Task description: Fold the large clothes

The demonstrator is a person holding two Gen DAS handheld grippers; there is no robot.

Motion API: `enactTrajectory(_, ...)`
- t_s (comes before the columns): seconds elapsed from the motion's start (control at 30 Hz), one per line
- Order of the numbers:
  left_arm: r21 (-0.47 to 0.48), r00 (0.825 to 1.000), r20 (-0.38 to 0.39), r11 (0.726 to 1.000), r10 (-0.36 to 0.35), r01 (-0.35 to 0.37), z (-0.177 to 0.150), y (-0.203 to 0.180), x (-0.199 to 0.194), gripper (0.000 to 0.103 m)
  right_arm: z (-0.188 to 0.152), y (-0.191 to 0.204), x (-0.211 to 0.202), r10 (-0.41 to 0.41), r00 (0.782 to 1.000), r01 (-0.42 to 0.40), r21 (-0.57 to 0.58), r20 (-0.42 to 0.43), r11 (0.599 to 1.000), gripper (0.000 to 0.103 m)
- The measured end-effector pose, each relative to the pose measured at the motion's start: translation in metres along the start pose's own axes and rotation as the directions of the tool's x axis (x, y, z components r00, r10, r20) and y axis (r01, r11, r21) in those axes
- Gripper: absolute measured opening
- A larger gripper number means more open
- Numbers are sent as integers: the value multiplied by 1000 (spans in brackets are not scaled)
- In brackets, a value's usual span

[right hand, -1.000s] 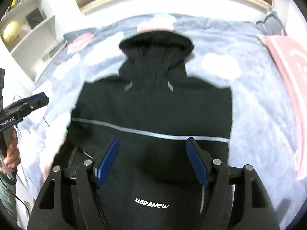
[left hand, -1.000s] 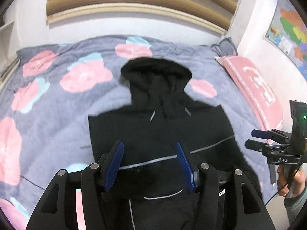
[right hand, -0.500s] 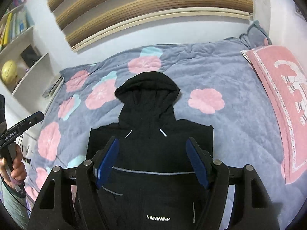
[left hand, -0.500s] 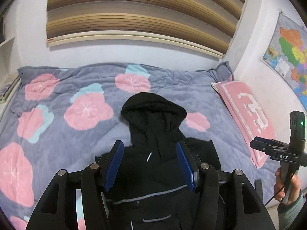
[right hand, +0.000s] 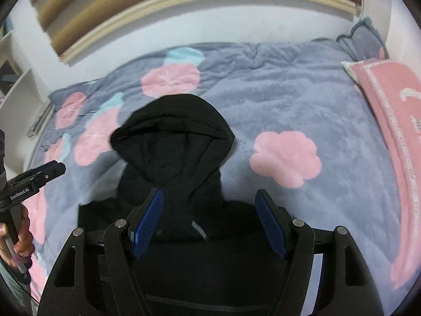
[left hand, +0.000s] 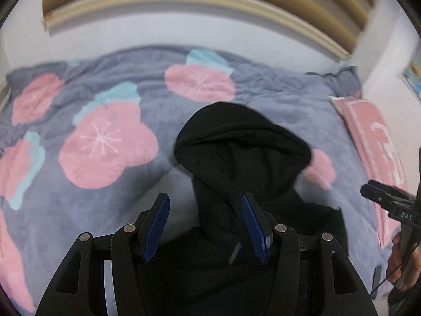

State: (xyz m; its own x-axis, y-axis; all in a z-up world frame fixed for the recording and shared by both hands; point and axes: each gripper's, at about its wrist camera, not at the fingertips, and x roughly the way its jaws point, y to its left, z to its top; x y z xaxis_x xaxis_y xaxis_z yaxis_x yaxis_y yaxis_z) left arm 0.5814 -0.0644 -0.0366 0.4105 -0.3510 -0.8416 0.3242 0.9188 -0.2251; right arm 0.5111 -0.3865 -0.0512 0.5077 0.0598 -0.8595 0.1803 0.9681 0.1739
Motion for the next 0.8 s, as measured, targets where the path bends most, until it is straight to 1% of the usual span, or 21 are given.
enactTrajectory(0.1,-64,1000,-27,998,-16,15,13,15,49,58,15,-7,41,3,1000,-3,13,-23,1000,76)
enactTrajectory(0.2,-92,999,-33,996,-9,6,21,22,84,58,29,-12,81,-18,999,19,10,-41,1000,75)
enactTrajectory(0.23,-100,999,-38,995,-3,-1,25,24,98,58,33,-13,91,-29,999,29,5,-43,1000,75)
enactTrajectory(0.33,-118,997,-64,991,52,-60,33,31,137,58,43,-16,126,-38,997,38,7,-67,999,74)
enactTrajectory(0.4,-136,993,-80,986,82,-92,37,36,160,58,52,-18,151,-33,995,35,16,-90,999,64)
enactTrajectory(0.43,-148,993,-79,984,91,-101,40,39,170,58,55,-19,164,-22,994,24,18,-107,1000,52)
enactTrajectory(0.47,-155,993,-75,982,96,-107,43,42,174,58,57,-19,172,-19,993,21,16,-119,1000,36)
enactTrajectory(0.5,-169,993,-65,979,103,-113,47,45,177,50,61,-20,179,-29,992,31,12,-125,999,23)
enactTrajectory(0.53,-200,998,-43,978,53,-60,53,53,173,26,64,-23,180,-34,992,36,19,-120,999,12)
enactTrajectory(0.57,-223,999,-31,975,-10,3,56,57,167,17,68,-28,173,-14,995,19,49,-96,999,11)
enactTrajectory(0.6,-247,997,1,966,-79,77,59,61,155,14,71,-31,158,7,999,-3,76,-52,997,11)
enactTrajectory(0.63,-240,990,48,961,-131,139,60,60,134,14,72,-31,144,12,1000,-11,79,-12,997,11)
enactTrajectory(0.67,-212,981,89,959,-172,187,60,58,113,15,70,-26,126,0,999,-2,52,37,999,11)
enactTrajectory(0.7,-189,974,115,959,-193,212,58,56,98,17,65,-18,111,-14,997,13,16,82,1000,11)
enactTrajectory(0.73,-173,972,123,960,-202,221,56,55,89,17,60,-13,104,-17,995,17,-6,103,1000,10)
enactTrajectory(0.77,-164,972,118,962,-202,220,53,54,88,17,54,-10,101,-20,994,23,-25,108,999,10)
enactTrajectory(0.8,-155,977,97,967,-188,201,48,55,92,18,50,-9,105,-28,995,31,-37,94,999,10)
